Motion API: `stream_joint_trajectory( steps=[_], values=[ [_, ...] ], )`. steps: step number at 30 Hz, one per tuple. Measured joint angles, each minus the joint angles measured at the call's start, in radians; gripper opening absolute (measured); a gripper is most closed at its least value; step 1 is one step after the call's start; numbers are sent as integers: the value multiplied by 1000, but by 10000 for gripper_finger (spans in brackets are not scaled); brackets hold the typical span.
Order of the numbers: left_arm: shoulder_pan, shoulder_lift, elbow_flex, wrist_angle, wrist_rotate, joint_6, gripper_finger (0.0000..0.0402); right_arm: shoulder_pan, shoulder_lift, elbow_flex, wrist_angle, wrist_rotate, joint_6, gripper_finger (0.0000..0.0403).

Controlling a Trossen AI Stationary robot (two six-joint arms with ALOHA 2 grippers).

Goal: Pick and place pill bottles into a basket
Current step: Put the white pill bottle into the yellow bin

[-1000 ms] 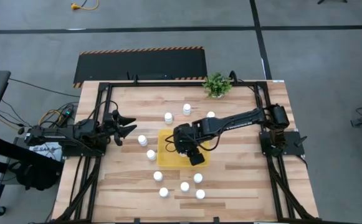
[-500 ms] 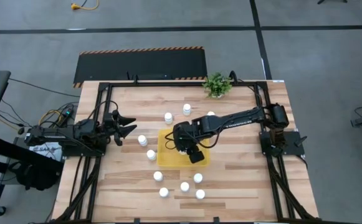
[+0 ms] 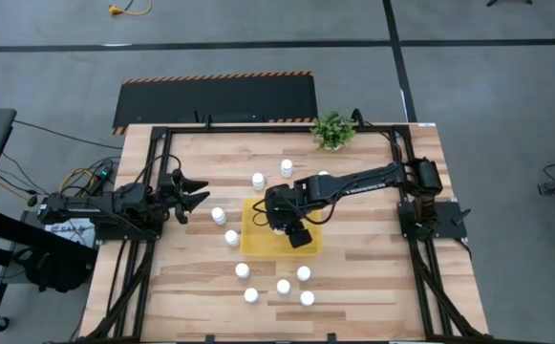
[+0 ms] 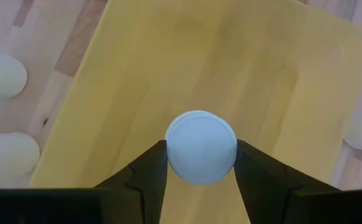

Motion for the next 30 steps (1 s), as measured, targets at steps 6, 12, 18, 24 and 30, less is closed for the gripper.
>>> stream_joint_trajectory(
  steps=[6, 12, 18, 24, 30],
  values=[
    [0, 0, 0, 0, 0, 0, 194, 3, 0, -1, 2, 2, 44, 159],
    [0, 0, 0, 0, 0, 0, 194, 9, 0, -1, 3, 23, 71, 161],
    [0, 0, 0, 0, 0, 0, 194, 6, 0, -2, 1, 31, 71, 160],
    [0, 0, 0, 0, 0, 0, 194, 7, -2, -25, 4, 31, 71, 169],
    [0, 0, 0, 0, 0, 0, 194, 7, -2, -72, 11, 31, 71, 167]
  ],
)
